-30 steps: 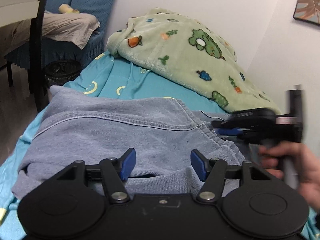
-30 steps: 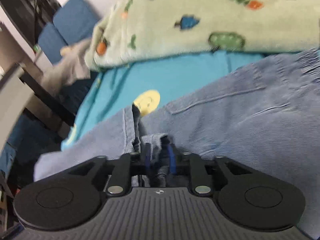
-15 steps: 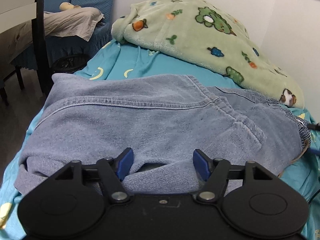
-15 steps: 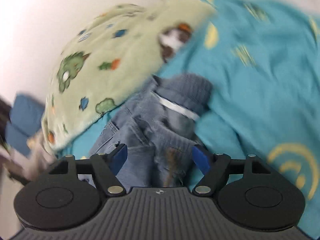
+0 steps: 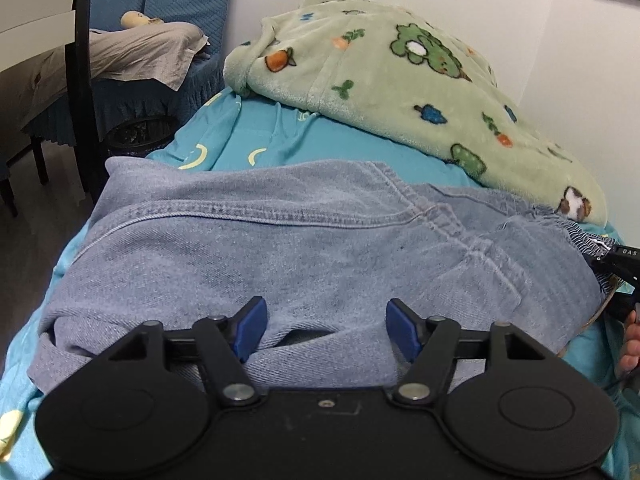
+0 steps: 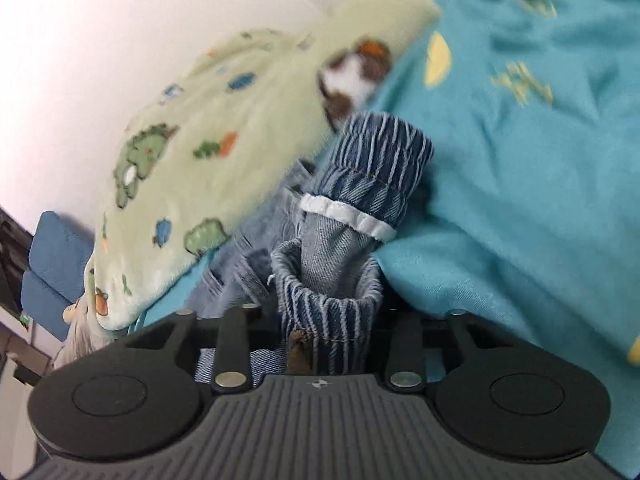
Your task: Fold clothes
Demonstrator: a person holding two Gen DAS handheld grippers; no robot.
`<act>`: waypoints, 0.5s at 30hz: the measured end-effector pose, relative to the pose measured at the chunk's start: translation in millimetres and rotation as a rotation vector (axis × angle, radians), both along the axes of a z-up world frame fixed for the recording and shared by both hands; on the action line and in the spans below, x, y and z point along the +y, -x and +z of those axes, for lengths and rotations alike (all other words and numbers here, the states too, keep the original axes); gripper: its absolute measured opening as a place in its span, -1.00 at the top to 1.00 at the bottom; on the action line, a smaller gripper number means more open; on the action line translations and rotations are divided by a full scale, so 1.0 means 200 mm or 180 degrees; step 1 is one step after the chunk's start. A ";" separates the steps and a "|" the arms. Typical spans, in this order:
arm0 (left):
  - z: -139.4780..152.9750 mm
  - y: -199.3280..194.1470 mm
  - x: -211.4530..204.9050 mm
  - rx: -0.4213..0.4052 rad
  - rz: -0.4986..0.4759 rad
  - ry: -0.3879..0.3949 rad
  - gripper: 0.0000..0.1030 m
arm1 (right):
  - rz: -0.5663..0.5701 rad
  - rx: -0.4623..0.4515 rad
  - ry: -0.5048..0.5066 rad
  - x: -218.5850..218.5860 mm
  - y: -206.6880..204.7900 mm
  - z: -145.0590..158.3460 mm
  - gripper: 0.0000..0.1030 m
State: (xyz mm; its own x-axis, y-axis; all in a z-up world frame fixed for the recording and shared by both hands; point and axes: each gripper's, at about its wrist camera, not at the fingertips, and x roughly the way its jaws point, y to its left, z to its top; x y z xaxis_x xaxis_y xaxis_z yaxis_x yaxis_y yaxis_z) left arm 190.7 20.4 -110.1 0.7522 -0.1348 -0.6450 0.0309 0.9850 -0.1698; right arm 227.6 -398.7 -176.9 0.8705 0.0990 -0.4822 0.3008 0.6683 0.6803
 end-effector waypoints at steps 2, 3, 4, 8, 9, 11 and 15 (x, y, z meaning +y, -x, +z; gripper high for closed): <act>0.03 0.01 0.02 -0.0061 0.0017 0.0072 -0.23 | -0.0014 -0.0117 0.0215 0.04 0.02 0.08 0.41; 0.05 0.02 0.03 -0.0100 0.0028 0.0107 -0.23 | -0.0018 -0.0181 0.0323 0.07 0.03 0.13 0.42; 0.07 0.03 0.04 -0.0143 0.0041 0.0137 -0.22 | -0.0021 -0.0246 0.0431 0.10 0.04 0.18 0.43; 0.09 0.02 0.08 -0.0230 0.0074 0.0222 -0.22 | 0.0129 -0.0490 0.1118 0.27 0.09 0.44 0.44; 0.09 0.01 0.09 -0.0190 0.0103 0.0234 -0.20 | 0.0187 -0.0549 0.1243 0.32 0.10 0.50 0.44; 0.11 0.03 0.12 -0.0196 0.0137 0.0347 -0.20 | 0.0302 -0.0666 0.1492 0.41 0.10 0.63 0.45; 0.25 0.11 0.18 -0.0426 0.0186 0.0398 -0.20 | 0.0548 -0.0906 0.1801 0.68 0.12 0.83 0.46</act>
State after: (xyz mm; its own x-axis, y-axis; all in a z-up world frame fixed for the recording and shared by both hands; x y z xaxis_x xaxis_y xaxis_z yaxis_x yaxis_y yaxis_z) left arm 169.7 55.8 -59.9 0.8391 -0.1612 -0.5196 0.0049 0.9573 -0.2892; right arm 203.3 -262.9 -11.4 0.9661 0.0471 -0.2538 0.0176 0.9689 0.2467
